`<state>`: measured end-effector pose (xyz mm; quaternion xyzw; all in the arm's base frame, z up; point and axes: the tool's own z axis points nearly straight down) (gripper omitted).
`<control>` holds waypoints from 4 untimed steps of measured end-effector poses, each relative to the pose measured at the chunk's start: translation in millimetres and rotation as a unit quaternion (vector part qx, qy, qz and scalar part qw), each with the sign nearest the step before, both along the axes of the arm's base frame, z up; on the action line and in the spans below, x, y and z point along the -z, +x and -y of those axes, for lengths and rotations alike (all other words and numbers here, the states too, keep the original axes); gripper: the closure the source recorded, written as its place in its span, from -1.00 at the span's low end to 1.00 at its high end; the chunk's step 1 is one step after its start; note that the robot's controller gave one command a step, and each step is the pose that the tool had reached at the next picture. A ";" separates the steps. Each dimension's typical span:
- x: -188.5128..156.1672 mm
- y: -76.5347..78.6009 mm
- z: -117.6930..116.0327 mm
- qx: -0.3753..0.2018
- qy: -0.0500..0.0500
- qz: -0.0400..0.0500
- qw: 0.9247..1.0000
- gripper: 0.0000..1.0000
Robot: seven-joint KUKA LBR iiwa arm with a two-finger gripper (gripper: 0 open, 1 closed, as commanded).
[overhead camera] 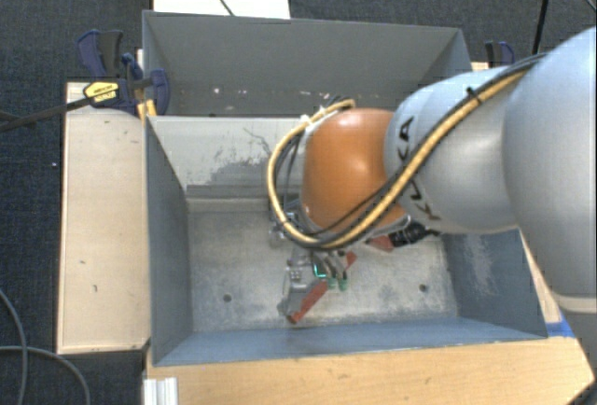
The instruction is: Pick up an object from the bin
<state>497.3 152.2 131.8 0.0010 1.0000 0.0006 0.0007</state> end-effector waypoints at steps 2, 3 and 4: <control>29.1 -6.0 28.1 -0.098 0.001 0.001 0.995 -1.00; -4.2 7.2 27.5 -0.118 -0.002 -0.005 0.993 -1.00; 56.3 -21.3 84.2 -0.220 0.000 0.000 0.975 1.00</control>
Offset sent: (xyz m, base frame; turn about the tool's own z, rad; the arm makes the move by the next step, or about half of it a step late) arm -0.0076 -0.0742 -0.0594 -0.2686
